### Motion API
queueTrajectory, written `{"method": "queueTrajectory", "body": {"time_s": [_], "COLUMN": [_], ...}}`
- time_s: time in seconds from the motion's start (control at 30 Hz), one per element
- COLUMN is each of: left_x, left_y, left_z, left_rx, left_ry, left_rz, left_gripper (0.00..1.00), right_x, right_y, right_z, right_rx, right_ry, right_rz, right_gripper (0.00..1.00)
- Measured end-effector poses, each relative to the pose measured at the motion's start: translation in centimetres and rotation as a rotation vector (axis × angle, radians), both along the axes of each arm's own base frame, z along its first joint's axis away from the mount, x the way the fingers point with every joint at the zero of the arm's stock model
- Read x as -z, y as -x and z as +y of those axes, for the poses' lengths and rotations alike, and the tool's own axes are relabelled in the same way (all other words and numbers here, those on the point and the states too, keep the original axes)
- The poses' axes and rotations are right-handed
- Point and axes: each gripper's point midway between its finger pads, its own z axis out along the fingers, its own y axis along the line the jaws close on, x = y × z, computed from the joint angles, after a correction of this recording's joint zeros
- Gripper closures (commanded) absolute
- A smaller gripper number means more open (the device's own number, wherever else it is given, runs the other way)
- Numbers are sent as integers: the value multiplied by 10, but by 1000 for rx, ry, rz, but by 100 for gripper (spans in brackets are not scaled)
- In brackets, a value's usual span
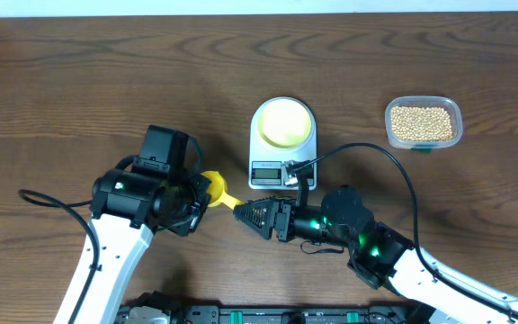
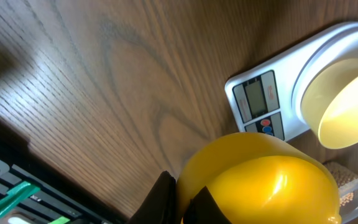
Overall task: Scoop item into bowl and weigh 50g on scale
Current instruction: 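Close the right gripper on the scoop handle near the left gripper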
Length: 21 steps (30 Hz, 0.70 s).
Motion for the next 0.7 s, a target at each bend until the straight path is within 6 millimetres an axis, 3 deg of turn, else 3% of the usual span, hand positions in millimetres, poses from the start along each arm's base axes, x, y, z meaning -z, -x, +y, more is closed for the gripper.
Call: {"method": "queueTrajectory", "body": {"time_s": [0.43,0.7], "left_x": [0,2], "left_y": [1,0], "left_z": [-5,-5], "left_rx": [-16,-30], "left_ry": [4,0], "left_rz": [6,16], "left_gripper": [93,93], "right_x": [1,0], "right_y": [-11,-11], "right_z": [-3,-2], "right_rx": [84,103], "right_ry": [-13,-20], "right_rz": [63,78], "right_gripper": [53,54]}}
